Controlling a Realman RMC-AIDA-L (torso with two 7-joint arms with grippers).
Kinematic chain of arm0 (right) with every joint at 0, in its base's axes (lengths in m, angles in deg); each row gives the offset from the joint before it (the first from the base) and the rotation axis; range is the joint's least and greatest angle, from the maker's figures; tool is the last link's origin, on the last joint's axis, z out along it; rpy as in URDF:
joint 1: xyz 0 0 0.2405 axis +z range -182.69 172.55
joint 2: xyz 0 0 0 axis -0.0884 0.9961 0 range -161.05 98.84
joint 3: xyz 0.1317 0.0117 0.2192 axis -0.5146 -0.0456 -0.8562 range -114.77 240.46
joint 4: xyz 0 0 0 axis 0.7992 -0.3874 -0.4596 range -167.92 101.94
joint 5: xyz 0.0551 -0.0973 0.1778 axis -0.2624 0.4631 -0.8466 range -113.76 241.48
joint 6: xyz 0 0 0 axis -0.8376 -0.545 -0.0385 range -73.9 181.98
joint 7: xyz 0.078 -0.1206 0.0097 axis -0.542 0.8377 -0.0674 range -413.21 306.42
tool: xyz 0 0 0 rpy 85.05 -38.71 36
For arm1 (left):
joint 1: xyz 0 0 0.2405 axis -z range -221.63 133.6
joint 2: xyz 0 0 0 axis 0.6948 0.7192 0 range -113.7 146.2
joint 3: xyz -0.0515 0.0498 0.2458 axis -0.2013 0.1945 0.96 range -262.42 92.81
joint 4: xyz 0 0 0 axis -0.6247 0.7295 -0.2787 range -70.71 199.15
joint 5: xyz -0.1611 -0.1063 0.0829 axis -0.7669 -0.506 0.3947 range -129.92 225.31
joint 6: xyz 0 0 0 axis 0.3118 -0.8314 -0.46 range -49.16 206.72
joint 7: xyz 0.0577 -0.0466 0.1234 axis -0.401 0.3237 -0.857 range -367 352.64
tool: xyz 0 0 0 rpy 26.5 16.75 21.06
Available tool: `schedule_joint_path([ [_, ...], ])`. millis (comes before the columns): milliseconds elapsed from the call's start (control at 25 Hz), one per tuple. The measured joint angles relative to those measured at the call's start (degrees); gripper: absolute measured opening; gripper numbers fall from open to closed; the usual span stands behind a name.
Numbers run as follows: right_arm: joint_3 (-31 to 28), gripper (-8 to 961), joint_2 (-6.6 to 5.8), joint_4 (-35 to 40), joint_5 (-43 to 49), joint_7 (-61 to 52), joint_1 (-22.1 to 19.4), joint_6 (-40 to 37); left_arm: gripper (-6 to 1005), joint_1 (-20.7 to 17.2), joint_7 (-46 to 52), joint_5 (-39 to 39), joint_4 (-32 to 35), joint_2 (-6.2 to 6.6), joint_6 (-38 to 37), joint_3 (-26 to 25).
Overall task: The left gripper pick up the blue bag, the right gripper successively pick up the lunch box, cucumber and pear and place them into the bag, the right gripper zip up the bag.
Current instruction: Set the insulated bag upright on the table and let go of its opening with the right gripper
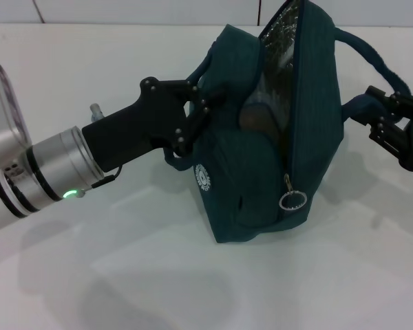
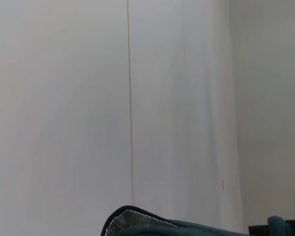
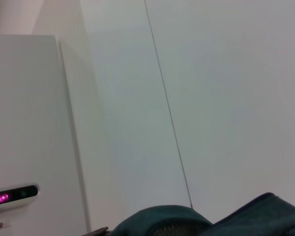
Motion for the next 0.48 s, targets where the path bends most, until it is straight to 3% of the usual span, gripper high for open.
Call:
schedule_joint_path([
  [160, -0.8, 202, -0.08, 0.3, 0.0, 0.2, -0.7, -2.0, 51, 0.0, -0.2, 0.0, -0.4, -0.04, 0.1, 0.1],
  [240, -2.2, 444, -0.11, 0.3, 0.0, 1.0, -1.3, -4.2, 51, 0.1, -0.2, -0.1, -0.6, -0.05, 0.1, 0.1],
  [360, -4.1, 565, -0.34, 0.5, 0.4, 2.4, -2.6, -7.6, 52, 0.1, -0.2, -0.1, -0.6, -0.06, 0.1, 0.1],
  [480, -4.2, 645, -1.82, 1.9, 3.6, 0.2, -3.4, -8.3, 53, -0.1, -0.1, -0.1, -0.6, -0.08, 0.0, -0.2],
])
